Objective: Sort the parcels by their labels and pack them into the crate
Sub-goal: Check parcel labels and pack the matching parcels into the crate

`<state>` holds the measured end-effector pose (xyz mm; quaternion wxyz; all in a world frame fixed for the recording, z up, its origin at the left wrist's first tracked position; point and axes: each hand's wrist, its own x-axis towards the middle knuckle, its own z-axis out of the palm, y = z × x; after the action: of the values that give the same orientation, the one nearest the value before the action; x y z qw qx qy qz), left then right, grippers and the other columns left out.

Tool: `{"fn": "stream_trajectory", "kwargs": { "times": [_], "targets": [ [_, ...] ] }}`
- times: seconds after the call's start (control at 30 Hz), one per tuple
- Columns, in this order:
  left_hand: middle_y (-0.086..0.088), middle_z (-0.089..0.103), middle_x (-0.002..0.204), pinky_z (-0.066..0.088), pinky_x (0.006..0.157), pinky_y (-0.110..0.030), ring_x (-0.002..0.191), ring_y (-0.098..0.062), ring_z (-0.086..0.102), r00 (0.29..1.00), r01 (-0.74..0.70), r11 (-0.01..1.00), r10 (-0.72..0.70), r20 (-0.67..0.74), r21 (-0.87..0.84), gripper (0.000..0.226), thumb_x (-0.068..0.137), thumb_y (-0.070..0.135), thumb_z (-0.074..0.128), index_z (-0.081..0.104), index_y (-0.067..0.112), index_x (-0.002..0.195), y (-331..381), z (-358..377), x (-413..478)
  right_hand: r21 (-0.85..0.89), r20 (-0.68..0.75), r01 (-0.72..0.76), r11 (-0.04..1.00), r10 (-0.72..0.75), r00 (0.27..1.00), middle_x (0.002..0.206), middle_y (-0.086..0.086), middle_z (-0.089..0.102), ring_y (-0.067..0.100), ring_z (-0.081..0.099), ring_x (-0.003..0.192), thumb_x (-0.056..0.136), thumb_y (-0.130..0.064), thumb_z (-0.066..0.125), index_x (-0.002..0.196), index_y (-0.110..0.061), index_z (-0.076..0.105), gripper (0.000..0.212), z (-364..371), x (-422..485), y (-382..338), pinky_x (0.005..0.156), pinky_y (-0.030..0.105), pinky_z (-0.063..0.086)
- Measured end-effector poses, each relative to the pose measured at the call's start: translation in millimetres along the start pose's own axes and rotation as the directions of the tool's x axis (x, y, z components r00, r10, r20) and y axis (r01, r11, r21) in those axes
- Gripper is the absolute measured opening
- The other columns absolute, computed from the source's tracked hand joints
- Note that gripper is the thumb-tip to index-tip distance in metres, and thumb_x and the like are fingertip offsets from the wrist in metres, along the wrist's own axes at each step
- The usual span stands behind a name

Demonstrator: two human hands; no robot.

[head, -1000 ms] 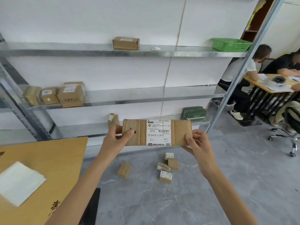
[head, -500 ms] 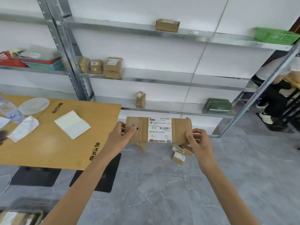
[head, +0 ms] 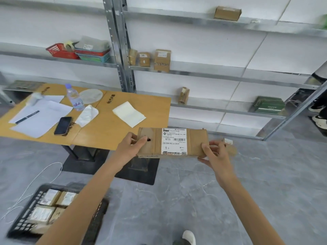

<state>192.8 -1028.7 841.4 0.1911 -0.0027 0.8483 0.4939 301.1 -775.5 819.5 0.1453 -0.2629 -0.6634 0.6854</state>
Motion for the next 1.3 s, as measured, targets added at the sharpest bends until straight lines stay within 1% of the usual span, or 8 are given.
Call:
{"fn": "stream_trajectory", "kwargs": {
  "times": [0.13, 0.23, 0.3, 0.47, 0.6, 0.77, 1.1, 1.3],
  "targets": [
    [-0.010, 0.056, 0.112, 0.054, 0.071, -0.030, 0.099, -0.021, 0.059, 0.993, 0.114, 0.992, -0.112, 0.041, -0.060, 0.033, 0.087, 0.043, 0.059, 0.043, 0.015, 0.096, -24.0, -22.8, -19.1, -0.012, 0.019, -0.020, 1.000, 0.020, 1.000, 0.095, 0.003, 0.058, 0.011, 0.064, 0.083, 0.088, -0.024, 0.066, 0.097, -0.023, 0.051, 0.017, 23.3, -28.6, 17.9, 0.070, 0.031, 0.060],
    [-0.012, 0.055, 0.117, 0.053, 0.089, -0.038, 0.107, -0.023, 0.058, 0.981, 0.185, 0.979, -0.179, 0.074, -0.089, 0.039, 0.087, 0.040, 0.061, 0.043, 0.010, 0.105, -41.2, -34.7, -25.2, -0.022, 0.072, -0.057, 0.998, 0.059, 0.996, 0.097, 0.004, 0.059, 0.014, 0.066, 0.085, 0.087, -0.026, 0.067, 0.096, -0.022, 0.053, 0.017, 32.2, -38.2, 30.0, 0.069, 0.030, 0.060],
    [-0.012, 0.054, 0.119, 0.051, 0.094, -0.039, 0.110, -0.023, 0.057, 0.975, 0.215, 0.971, -0.207, 0.078, -0.109, 0.040, 0.086, 0.040, 0.061, 0.043, 0.010, 0.106, -52.0, -39.8, -28.8, -0.032, 0.102, -0.085, 0.996, 0.088, 0.991, 0.098, 0.006, 0.060, 0.016, 0.067, 0.087, 0.086, -0.026, 0.068, 0.096, -0.019, 0.053, 0.019, 37.1, -40.4, 36.3, 0.069, 0.030, 0.060],
    [-0.010, 0.056, 0.115, 0.051, 0.077, -0.028, 0.093, -0.014, 0.059, 0.975, 0.217, 0.970, -0.211, 0.064, -0.113, 0.036, 0.087, 0.043, 0.059, 0.045, 0.014, 0.102, -73.0, -56.6, -38.2, -0.064, 0.141, -0.128, 0.990, 0.136, 0.981, 0.100, 0.010, 0.059, 0.017, 0.066, 0.090, 0.088, -0.024, 0.066, 0.097, -0.016, 0.051, 0.019, 56.2, -56.8, 43.5, 0.069, 0.031, 0.060],
    [-0.008, 0.058, 0.116, 0.052, 0.088, -0.034, 0.099, -0.016, 0.060, 0.978, 0.196, 0.972, -0.183, 0.102, -0.133, 0.031, 0.087, 0.047, 0.057, 0.050, 0.018, 0.098, -99.0, -95.5, -41.5, -0.052, 0.164, -0.163, 0.985, 0.170, 0.972, 0.105, 0.014, 0.056, 0.019, 0.063, 0.096, 0.089, -0.023, 0.063, 0.100, -0.013, 0.049, 0.021, 87.5, -73.6, 45.3, 0.067, 0.031, 0.060],
    [-0.009, 0.061, 0.117, 0.049, 0.097, -0.038, 0.110, -0.019, 0.060, 0.979, 0.169, 0.977, -0.152, 0.136, -0.131, 0.027, 0.088, 0.045, 0.056, 0.056, 0.020, 0.099, -141.2, -179.7, -36.1, -0.051, 0.187, -0.163, 0.985, 0.169, 0.968, 0.110, 0.016, 0.055, 0.021, 0.062, 0.101, 0.088, -0.024, 0.063, 0.111, -0.008, 0.048, 0.032, 171.3, -95.8, 45.9, 0.072, 0.034, 0.059],
    [-0.006, 0.062, 0.115, 0.050, 0.095, -0.037, 0.108, -0.017, 0.059, 0.981, 0.175, 0.979, -0.165, 0.097, -0.107, 0.028, 0.089, 0.042, 0.057, 0.059, 0.018, 0.104, -242.0, -364.8, -20.6, -0.063, 0.190, -0.217, 0.974, 0.226, 0.955, 0.110, 0.017, 0.058, 0.025, 0.063, 0.103, 0.090, -0.025, 0.062, 0.110, -0.017, 0.051, 0.024, 374.4, -169.5, 69.1, 0.081, 0.045, 0.057],
    [0.003, 0.059, 0.096, 0.049, 0.097, -0.040, 0.101, -0.015, 0.059, 0.976, 0.193, 0.974, -0.178, 0.128, -0.119, 0.026, 0.089, 0.040, 0.057, 0.058, 0.018, 0.103, -271.1, -418.5, -1.9, -0.070, 0.200, -0.267, 0.961, 0.276, 0.940, 0.109, 0.012, 0.061, 0.020, 0.065, 0.100, 0.090, -0.024, 0.061, 0.117, -0.014, 0.051, 0.030, 433.2, -177.3, 75.3, 0.082, 0.046, 0.057]
  ]
}}
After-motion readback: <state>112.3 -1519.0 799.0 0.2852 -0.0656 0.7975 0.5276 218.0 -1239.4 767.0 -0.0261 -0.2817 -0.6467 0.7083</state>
